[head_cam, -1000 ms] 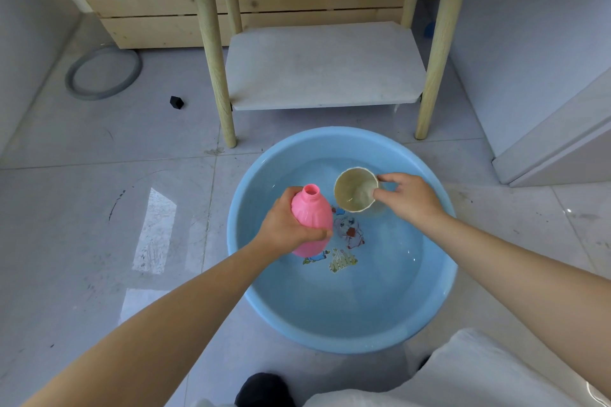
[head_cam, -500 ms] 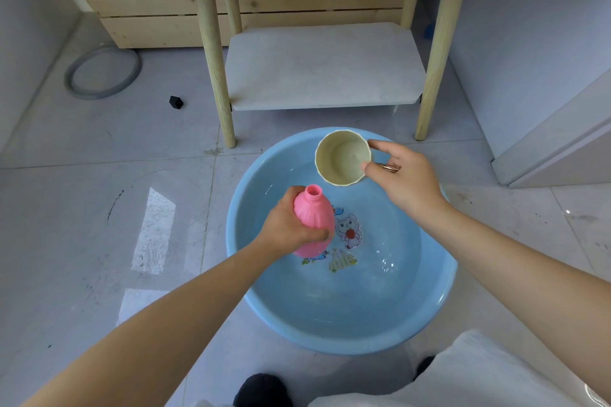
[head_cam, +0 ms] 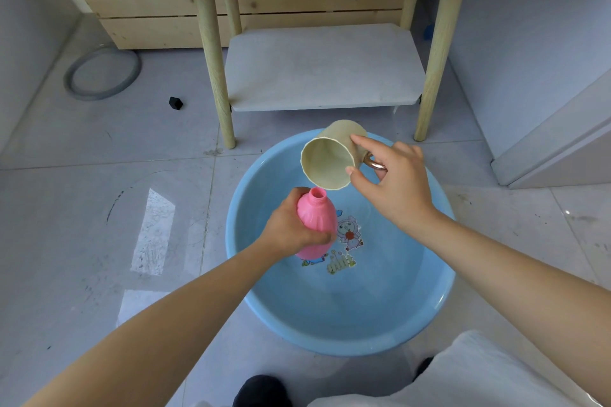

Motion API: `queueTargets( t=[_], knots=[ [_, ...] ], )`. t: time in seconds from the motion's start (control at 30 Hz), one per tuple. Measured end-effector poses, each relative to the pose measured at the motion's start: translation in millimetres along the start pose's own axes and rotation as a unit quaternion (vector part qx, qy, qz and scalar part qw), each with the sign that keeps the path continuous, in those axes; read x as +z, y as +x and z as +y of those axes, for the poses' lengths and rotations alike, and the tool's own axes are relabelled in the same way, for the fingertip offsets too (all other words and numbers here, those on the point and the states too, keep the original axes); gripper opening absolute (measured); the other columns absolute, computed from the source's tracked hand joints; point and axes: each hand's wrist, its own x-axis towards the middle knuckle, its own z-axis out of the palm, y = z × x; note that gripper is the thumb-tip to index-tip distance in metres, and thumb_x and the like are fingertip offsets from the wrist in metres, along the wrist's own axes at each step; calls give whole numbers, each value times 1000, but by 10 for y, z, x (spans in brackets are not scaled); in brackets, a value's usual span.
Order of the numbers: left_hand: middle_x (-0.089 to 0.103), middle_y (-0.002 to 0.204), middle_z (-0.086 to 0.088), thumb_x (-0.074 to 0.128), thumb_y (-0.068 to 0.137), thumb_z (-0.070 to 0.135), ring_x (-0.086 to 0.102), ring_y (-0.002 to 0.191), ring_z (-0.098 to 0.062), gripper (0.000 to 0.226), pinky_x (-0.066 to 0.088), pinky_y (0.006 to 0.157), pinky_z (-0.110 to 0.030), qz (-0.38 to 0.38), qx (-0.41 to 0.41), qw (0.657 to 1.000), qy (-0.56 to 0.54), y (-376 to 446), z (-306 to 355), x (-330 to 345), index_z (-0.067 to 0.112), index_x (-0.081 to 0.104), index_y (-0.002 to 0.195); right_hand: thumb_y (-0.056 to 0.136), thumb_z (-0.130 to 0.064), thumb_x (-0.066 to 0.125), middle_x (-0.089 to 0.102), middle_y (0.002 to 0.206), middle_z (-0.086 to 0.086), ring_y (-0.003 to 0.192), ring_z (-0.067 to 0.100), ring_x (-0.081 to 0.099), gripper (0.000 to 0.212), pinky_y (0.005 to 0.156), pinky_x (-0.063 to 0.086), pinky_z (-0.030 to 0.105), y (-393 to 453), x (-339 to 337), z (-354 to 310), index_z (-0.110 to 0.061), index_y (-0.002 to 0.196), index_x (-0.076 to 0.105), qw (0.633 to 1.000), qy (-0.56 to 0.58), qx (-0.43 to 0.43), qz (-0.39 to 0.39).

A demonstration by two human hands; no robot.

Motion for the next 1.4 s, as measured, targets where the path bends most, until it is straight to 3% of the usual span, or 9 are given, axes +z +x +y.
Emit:
queueTargets(
  t=[0.13,0.3,0.5,0.67,1.2,1.33,1.4],
  knots=[
    [54,107,11,86,62,26,55,97,-18,74,48,73,-29,0,3,1000,1,4,8,0,34,41,121,76,-38,61,41,64,-23,70,8,42,44,77,25,21,1,14,14,-19,115,67,999,-23,-33,18],
    [55,108,9,86,62,26,56,98,-18,76,48,74,-29,0,0,1000,-5,14,9,-2,33,41,122,76,-38,58,53,65,-11,72,9,43,43,77,25,22,-2,21,32,-19,113,68,997,-37,-60,29],
    [54,106,11,86,62,27,56,98,-18,74,50,74,-31,1,0,1000,6,13,0,0,36,41,120,77,-36,59,46,67,-15,74,8,41,41,77,24,22,6,14,46,-18,113,67,995,-46,-78,36],
    [55,107,9,86,61,27,56,97,-19,74,52,77,-34,4,-1,1000,9,14,-12,-2,36,41,119,77,-35,61,54,66,-9,75,9,41,41,77,24,22,6,10,37,-17,113,68,993,-57,-94,43],
    [54,105,13,86,61,28,56,96,-16,74,47,72,-27,4,0,1000,5,16,-29,-6,35,42,120,77,-30,64,56,68,-10,78,11,45,38,80,29,28,24,7,15,-14,111,69,984,-75,-148,69],
    [54,104,13,86,61,28,55,95,-16,74,46,70,-26,6,-2,1000,7,15,-33,-9,38,41,119,77,-28,66,43,70,-16,77,12,43,37,81,31,30,26,5,11,-14,111,70,980,-82,-166,73],
    [54,104,13,86,61,28,55,95,-16,74,46,70,-25,6,-1,1000,9,17,-33,-10,37,41,118,77,-27,67,50,68,-12,77,12,43,38,82,32,30,26,6,17,-13,112,69,979,-89,-171,74]
  ],
)
